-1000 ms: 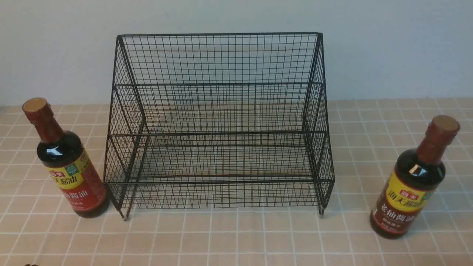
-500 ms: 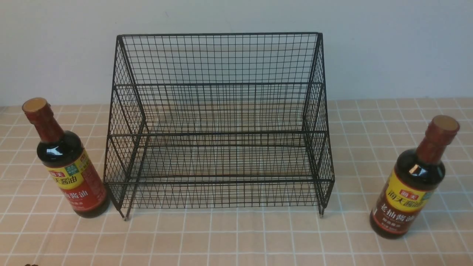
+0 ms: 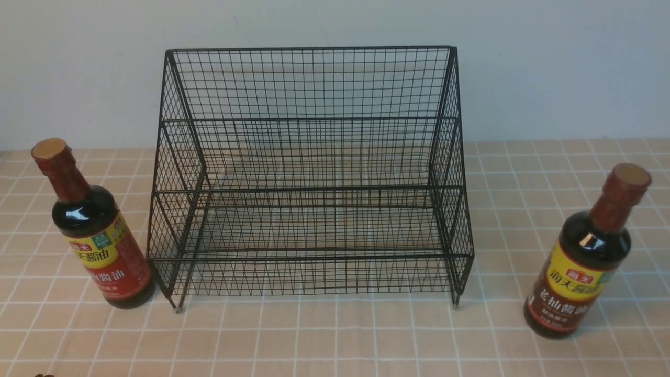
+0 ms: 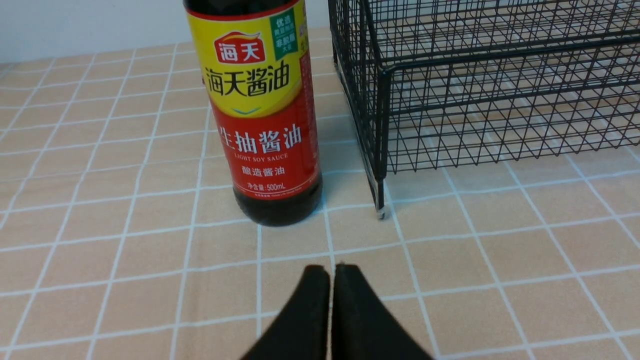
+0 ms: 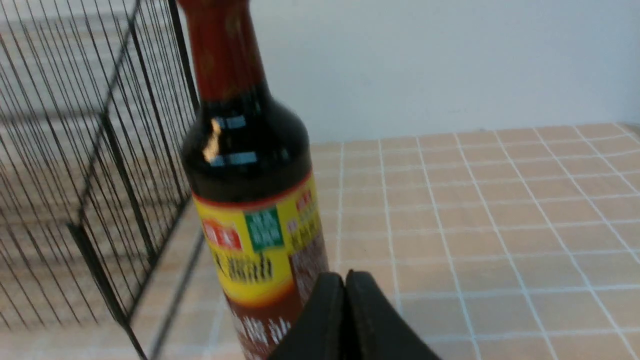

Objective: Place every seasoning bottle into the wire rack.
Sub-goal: Use the right arm to grab the condiment bottle closest to it

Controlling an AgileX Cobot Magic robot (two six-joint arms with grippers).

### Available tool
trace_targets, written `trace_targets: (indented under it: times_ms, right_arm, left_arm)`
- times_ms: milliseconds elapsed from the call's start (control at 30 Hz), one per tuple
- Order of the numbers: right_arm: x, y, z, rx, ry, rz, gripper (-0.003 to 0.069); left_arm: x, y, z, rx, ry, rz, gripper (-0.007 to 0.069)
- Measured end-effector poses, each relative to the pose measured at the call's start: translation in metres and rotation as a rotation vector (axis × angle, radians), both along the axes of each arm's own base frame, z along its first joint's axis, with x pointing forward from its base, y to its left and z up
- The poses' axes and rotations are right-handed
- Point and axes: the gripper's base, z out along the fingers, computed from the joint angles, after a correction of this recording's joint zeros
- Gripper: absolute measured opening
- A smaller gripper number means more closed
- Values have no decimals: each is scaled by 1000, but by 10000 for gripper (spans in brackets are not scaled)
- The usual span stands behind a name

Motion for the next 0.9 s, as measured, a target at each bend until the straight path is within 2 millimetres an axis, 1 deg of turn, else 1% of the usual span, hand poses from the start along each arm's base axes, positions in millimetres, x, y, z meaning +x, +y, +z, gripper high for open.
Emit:
trace_targets:
  times_ms: [33,67,167,567,600,633,667,733,767,833,867,900]
  right_arm:
    - [0,-1,7,90,-73,-7,-13]
    - [0,-1,11,153,-110,-12,-13]
    - [-1,-4,18,239,-186,-27,-13]
    - [-3,-7,28,239,-294,-52,-13]
    - [-3,-6,35,189,-289,-43,-11]
    - [-3,-6,35,182,-289,-42,-10]
    - [-1,-4,47,117,-274,-35,-2]
    - [5,-3,63,52,-245,-30,19]
    - [6,-3,65,41,-239,-29,25]
    - [20,-1,88,-7,-179,-24,79]
    - [22,-1,89,-11,-177,-24,89]
    - [31,-1,99,-26,-141,-21,120]
  left_arm:
    - [0,0,0,0,0,0,-7]
    - [0,0,0,0,0,0,-7]
    - [0,0,0,0,0,0,-7]
    - [0,0,0,0,0,0,-7]
    - [0,0,0,0,0,0,-7]
    - [0,0,0,0,0,0,-7]
    - [0,0,0,0,0,0,-7]
    - [0,0,0,0,0,0,-7]
    - [0,0,0,0,0,0,-7]
    - [0,0,0,0,0,0,-7]
    - [0,0,0,0,0,0,-7]
    - [0,0,0,0,0,0,-7]
